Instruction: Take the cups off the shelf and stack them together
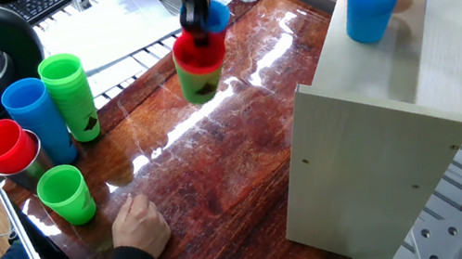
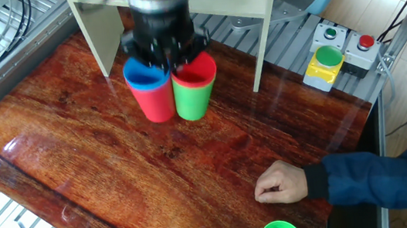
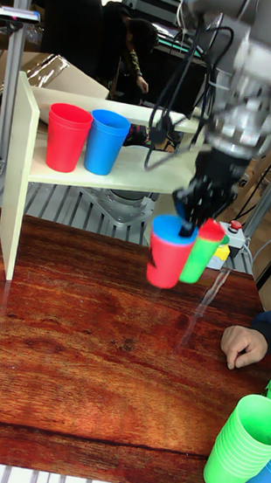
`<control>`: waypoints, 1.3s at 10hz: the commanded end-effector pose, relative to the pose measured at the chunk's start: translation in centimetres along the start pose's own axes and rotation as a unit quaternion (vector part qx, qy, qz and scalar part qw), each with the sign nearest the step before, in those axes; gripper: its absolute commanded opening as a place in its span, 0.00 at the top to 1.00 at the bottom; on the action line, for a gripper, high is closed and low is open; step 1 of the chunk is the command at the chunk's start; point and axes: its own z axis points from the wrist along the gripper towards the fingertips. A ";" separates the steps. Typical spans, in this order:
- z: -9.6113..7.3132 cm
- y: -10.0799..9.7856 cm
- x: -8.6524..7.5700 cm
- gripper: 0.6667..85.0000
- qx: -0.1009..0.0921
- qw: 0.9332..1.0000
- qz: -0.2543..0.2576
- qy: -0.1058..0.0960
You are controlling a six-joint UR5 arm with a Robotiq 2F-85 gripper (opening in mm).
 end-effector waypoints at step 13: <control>14.8 -1.3 1.1 0.99 -0.023 0.996 -0.007 0.084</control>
